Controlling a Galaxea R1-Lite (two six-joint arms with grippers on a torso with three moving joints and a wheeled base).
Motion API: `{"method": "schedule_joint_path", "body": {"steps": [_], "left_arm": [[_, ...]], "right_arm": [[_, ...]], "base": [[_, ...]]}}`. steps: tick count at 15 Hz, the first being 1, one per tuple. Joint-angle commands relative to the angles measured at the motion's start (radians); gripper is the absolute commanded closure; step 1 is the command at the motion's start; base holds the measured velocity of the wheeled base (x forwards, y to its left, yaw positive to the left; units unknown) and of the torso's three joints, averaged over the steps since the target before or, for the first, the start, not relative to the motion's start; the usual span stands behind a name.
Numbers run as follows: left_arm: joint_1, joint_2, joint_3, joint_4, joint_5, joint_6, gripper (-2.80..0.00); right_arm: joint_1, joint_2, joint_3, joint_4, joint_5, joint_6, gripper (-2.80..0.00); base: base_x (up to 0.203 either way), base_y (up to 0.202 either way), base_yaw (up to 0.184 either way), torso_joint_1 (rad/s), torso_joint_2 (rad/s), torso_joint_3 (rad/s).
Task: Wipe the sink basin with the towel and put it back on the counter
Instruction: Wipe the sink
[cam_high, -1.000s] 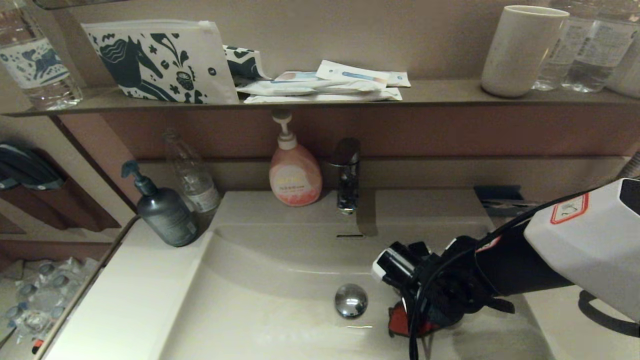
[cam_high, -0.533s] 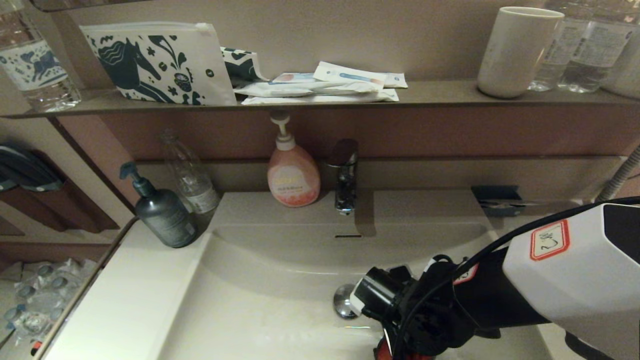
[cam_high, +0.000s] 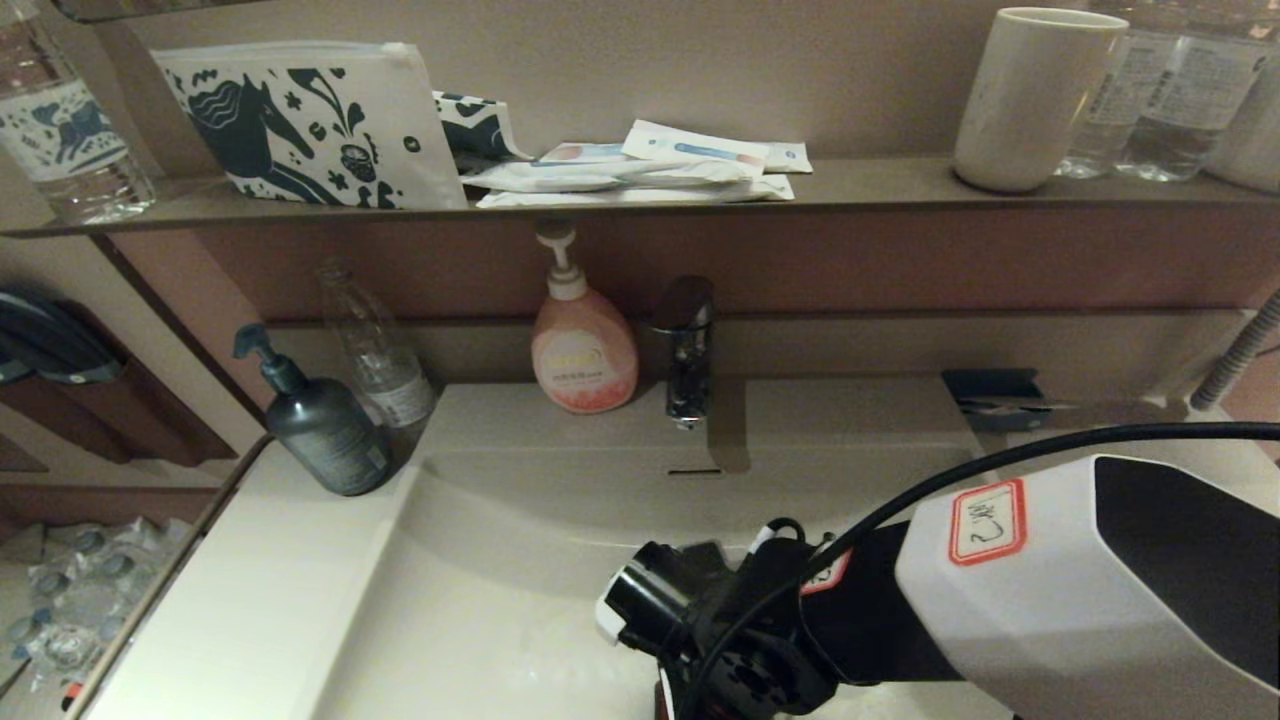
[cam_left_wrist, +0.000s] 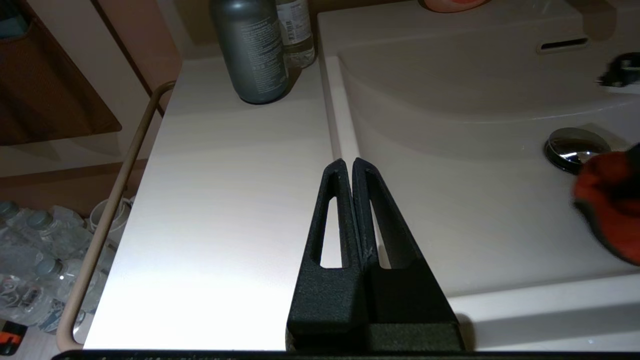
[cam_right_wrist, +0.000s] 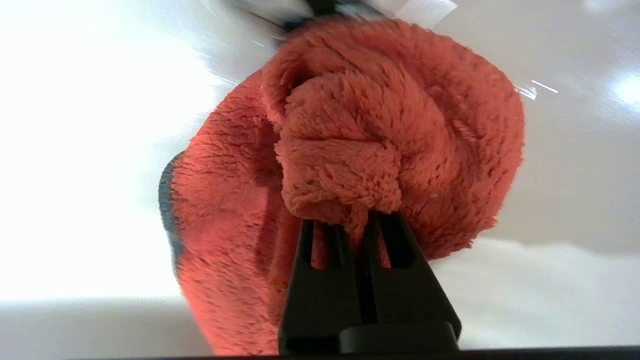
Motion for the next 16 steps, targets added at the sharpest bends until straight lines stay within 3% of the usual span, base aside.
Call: {"method": "schedule_joint_path", "body": {"steps": [1, 8, 13, 16], "left_arm": [[0.000, 0.001, 0.000, 0.000, -0.001, 0.001, 0.00], [0.000, 0.001, 0.000, 0.000, -0.001, 0.001, 0.00], [0.000, 0.001, 0.000, 0.000, -0.001, 0.001, 0.00], [0.000, 0.001, 0.000, 0.000, -0.001, 0.001, 0.00]], "right_arm": [[0.016, 0.067, -0.075, -0.006, -0.011, 0.003, 0.00], [0.046, 0.281, -0.511, 0.043, -0.052, -0.012, 0.00], [0.023, 0.322, -0.534, -0.172, -0.286, -0.163, 0.00], [-0.021, 0.304, -0.530, -0.179, -0.305, -0.191, 0.00]], "base": [[0.000, 0.000, 0.000, 0.000, 0.00, 0.000], [0.000, 0.000, 0.000, 0.000, 0.00, 0.000], [0.000, 0.000, 0.000, 0.000, 0.00, 0.000], [0.000, 0.000, 0.000, 0.000, 0.00, 0.000]]}}
